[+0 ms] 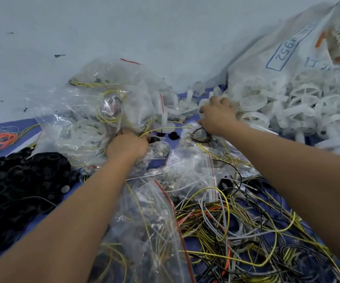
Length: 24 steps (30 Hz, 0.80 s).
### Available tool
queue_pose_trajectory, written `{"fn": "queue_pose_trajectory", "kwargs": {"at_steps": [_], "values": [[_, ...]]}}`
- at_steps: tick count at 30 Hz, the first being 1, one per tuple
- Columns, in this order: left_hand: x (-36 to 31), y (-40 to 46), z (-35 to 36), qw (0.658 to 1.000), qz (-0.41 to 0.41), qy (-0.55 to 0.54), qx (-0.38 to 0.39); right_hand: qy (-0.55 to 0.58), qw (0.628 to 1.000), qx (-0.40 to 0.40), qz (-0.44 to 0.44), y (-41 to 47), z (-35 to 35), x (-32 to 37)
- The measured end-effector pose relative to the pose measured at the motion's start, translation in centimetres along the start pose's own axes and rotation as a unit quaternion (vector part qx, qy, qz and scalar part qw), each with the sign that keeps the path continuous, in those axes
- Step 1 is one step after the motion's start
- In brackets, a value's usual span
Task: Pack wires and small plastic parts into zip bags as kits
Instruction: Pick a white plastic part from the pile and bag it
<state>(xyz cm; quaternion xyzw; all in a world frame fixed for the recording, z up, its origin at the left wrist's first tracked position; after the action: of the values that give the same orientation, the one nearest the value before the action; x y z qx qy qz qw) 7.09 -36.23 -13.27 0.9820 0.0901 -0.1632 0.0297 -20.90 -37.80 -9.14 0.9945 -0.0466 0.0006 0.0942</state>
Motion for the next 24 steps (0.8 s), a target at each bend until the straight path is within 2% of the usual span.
{"fn": "queue_pose_trajectory", "kwargs": {"at_steps": [3,5,8,12,15,20,22,24], "values": [[0.6,0.1,-0.3,0.999,-0.005,-0.022,-0.033,-0.037,0.999,-0.028,0.020,-0.9,-0.3,0.6],[1.1,-0.1,-0.6,0.998,0.006,-0.039,-0.057,-0.055,0.994,-0.094,0.027,-1.7,-0.8,1.5],[1.7,-0.3,-0.9,0.996,0.020,-0.052,-0.068,-0.047,0.984,-0.163,-0.044,-2.2,-1.6,4.4],[2.4,-0.4,-1.4,0.996,0.023,-0.055,-0.066,0.023,0.984,-0.107,-0.138,-1.7,-1.3,8.5],[2.9,-0.5,-1.7,0.996,0.017,-0.064,-0.058,-0.012,0.983,-0.037,-0.178,-1.1,0.4,10.6],[3.3,-0.9,-2.0,0.996,0.008,-0.070,-0.047,-0.073,0.971,0.037,-0.225,-0.9,1.7,12.4],[3.3,-1.0,-2.0,0.996,0.014,-0.075,-0.036,-0.104,0.964,0.046,-0.238,-1.3,1.6,12.7],[3.3,-1.0,-2.2,0.995,0.026,-0.096,-0.010,-0.087,0.966,0.028,-0.240,-1.6,1.3,12.5]]}}
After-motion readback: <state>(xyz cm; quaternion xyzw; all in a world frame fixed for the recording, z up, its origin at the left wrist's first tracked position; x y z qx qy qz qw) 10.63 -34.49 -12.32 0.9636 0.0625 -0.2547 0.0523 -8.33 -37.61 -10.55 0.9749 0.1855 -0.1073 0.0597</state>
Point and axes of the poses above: each hand's wrist, its own y-axis towards the middle knuckle, its own z-axis out of the palm, x = y × z, the point moved 4 cm from there along y, towards the middle knuckle, and after that the axes turned 2 degrees about y, right-handed, at the moved point
